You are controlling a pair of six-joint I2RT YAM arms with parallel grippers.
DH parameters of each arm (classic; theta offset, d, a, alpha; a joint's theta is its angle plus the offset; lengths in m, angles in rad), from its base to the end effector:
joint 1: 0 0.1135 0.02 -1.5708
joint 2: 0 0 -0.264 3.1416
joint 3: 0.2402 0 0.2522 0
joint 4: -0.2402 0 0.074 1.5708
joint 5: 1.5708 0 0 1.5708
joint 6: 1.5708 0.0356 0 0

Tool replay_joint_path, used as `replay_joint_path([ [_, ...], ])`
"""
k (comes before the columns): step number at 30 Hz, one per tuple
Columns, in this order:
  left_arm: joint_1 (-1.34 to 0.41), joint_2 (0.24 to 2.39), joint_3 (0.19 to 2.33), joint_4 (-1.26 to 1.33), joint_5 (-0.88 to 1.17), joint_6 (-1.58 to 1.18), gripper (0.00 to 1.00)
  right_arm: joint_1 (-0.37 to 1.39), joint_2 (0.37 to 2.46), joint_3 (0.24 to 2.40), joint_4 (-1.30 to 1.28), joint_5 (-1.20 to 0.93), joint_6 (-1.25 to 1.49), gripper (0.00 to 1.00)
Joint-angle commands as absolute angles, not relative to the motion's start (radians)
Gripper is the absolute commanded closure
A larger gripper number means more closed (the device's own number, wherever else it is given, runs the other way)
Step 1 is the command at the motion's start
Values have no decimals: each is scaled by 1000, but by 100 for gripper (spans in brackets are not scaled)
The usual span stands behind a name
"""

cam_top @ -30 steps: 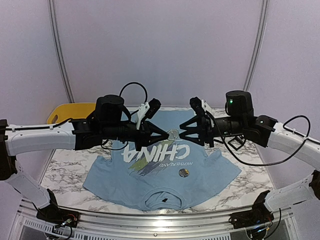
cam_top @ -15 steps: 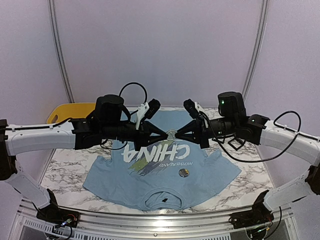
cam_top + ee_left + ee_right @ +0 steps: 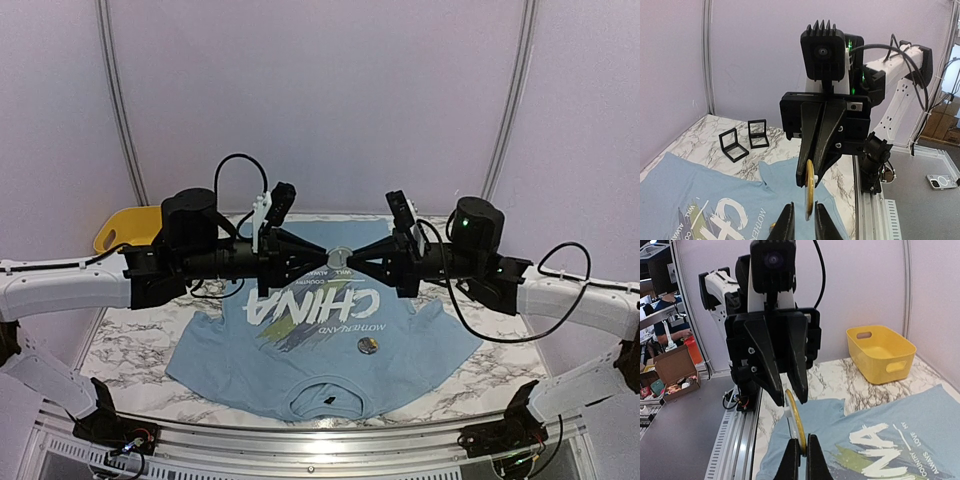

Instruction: Pin the brooch onto the clothing

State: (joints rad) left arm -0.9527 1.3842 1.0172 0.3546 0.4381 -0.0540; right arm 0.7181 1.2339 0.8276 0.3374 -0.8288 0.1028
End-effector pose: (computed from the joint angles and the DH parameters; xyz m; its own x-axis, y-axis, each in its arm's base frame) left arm 0.1774 -0.2756 0.3397 -0.0603 0.0004 -0.9982 0.9820 0.1793 -0.0592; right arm 0.1931 0.2035 0.3142 -0.1540 -0.0425 -0.9872 -0.9878 0.0296 0.1529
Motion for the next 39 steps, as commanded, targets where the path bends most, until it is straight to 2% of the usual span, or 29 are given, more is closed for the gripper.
replay_joint_path([
  [1, -954, 1364, 1006, 460, 472, -78, 85, 737, 1222, 832, 506, -830, 170, 100],
  [6, -954, 1378, 1012, 466, 492, -92, 80, 742, 1233, 842, 500, -829, 167, 100],
  [7, -954, 1378, 1012, 468, 493, -91, 81, 744, 1233, 843, 499, -830, 167, 100],
  [10, -954, 1375, 1010, 472, 492, -82, 100, 747, 1236, 847, 490, -831, 164, 100],
  [14, -954, 1365, 1004, 475, 498, -75, 100, 749, 1239, 860, 451, -830, 143, 100],
  [16, -954, 1363, 1001, 475, 496, -72, 100, 749, 1243, 875, 409, -813, 127, 74],
  [17, -954, 1363, 1000, 474, 494, -71, 100, 750, 1245, 880, 399, -809, 125, 66],
  [19, -955, 1363, 998, 474, 489, -64, 100, 753, 1247, 886, 402, -807, 127, 58],
  [24, -959, 1364, 994, 474, 482, -48, 100, 777, 1265, 911, 402, -786, 128, 60],
  [32, -962, 1355, 987, 474, 478, -37, 100, 786, 1271, 919, 411, -776, 137, 78],
  [39, -963, 1349, 983, 474, 475, -23, 100, 785, 1268, 908, 392, -772, 128, 87],
])
